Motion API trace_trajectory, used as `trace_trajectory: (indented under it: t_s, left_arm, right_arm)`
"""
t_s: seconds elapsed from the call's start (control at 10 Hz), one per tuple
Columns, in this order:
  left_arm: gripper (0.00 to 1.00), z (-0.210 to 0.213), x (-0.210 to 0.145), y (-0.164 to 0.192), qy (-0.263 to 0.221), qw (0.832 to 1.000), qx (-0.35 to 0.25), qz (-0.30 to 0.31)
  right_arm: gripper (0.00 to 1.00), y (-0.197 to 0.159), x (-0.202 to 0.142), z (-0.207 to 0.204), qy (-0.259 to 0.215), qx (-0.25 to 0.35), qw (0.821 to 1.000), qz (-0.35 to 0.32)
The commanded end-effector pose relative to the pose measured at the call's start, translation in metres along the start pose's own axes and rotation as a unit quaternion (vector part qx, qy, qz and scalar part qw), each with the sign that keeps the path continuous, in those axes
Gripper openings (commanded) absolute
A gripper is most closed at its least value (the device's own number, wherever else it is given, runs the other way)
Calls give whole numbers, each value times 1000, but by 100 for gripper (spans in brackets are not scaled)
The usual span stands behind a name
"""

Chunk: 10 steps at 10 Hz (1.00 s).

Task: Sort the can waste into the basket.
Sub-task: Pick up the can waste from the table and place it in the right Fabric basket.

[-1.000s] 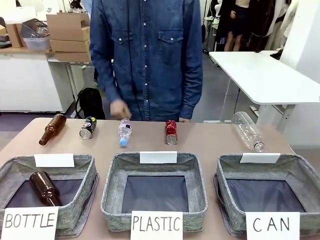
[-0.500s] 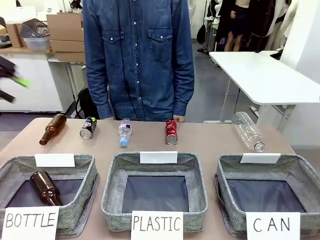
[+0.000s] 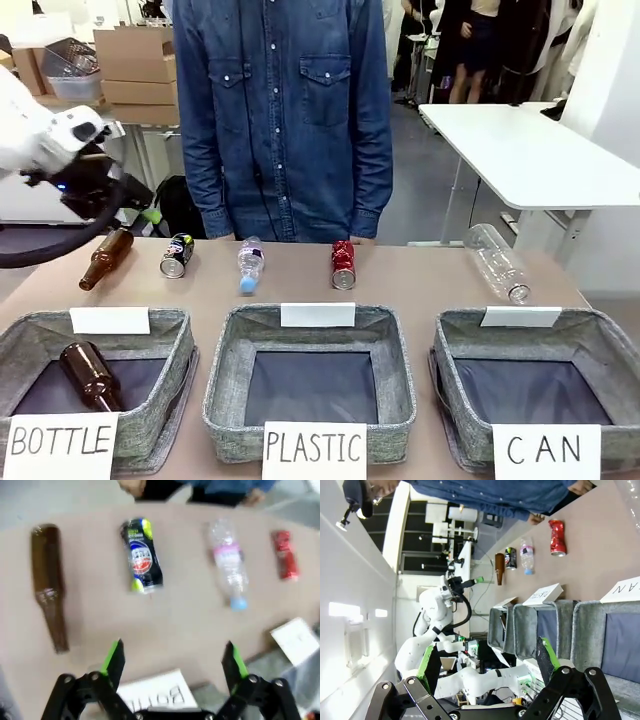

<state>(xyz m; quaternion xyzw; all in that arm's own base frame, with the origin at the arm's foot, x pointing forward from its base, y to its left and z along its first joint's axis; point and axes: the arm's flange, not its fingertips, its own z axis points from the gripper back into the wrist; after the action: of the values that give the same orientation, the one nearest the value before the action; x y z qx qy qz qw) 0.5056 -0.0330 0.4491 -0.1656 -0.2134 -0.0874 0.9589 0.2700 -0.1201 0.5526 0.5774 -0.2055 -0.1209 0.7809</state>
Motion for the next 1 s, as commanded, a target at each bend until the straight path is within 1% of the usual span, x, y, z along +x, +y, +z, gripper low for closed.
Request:
trace_trajectory:
  t_s: [0.0, 0.2, 0.3, 0.4, 0.7, 0.8, 0.9]
  left_arm:
    - [100, 16, -6, 10, 42, 999, -33, -1]
    - [100, 16, -6, 10, 42, 999, -33, -1]
    - [100, -2, -2, 0, 11, 1000, -8, 2]
    - [100, -18, 5, 5, 2, 996, 51, 72]
    - [100, -72, 30, -1, 48, 987, 106, 107]
    - [100, -84, 39, 2, 67, 986, 107, 112]
    - [100, -87, 44, 8, 69, 984, 106, 124]
  right_arm:
    - [100, 1, 3, -1, -5, 14, 1000, 13]
    - [100, 1, 3, -1, -5, 14, 1000, 13]
    - [100, 1, 3, -1, -5, 14, 1000, 13]
    - [100, 1, 3, -1, -5, 14, 1000, 13]
    - [100, 1, 3, -1, -5, 14, 1000, 13]
    - [100, 1, 3, -1, -5, 14, 1000, 13]
    - [100, 1, 3, -1, -5, 14, 1000, 13]
